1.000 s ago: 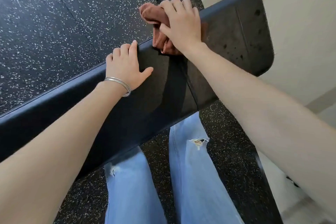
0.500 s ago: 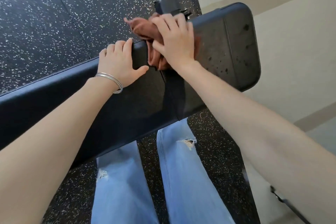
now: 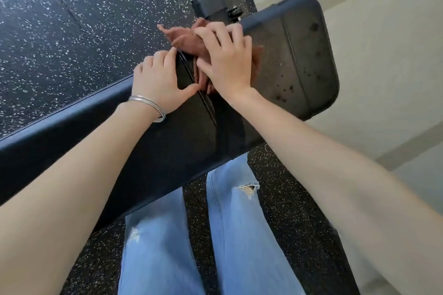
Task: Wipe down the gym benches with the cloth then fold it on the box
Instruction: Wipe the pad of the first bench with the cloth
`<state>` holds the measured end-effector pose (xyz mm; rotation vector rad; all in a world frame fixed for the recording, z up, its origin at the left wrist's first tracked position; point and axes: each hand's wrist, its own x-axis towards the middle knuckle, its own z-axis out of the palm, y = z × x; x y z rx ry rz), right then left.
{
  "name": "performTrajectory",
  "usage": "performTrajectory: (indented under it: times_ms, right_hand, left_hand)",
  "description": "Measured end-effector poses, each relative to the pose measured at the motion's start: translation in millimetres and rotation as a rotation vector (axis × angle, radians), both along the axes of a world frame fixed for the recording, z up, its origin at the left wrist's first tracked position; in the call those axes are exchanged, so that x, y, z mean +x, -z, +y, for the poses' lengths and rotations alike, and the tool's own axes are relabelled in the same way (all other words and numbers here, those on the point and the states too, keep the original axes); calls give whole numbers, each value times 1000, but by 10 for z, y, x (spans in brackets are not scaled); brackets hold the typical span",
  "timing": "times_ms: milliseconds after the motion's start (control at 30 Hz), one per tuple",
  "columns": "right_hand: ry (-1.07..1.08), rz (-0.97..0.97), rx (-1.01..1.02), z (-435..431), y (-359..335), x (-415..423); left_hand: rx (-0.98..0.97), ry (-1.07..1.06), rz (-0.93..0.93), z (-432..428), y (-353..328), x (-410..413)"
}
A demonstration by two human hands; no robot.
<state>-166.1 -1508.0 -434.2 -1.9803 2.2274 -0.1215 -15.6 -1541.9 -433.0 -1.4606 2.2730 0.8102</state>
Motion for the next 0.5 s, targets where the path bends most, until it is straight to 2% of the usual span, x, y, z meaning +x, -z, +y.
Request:
performTrajectory:
  times_ms: [100, 233, 367, 500]
  right_hand:
    - [-94, 8, 126, -413, 54, -185]
    - [221, 25, 128, -591, 113, -903]
    - [384, 25, 29, -168, 60, -1304]
    - [318, 40, -83, 458, 72, -964]
  left_hand:
    - [16, 32, 3, -39, -4, 34]
    - [44, 22, -13, -56, -28, 2]
    - [32, 1, -10, -46, -26, -101]
    - [5, -35, 15, -15, -10, -275]
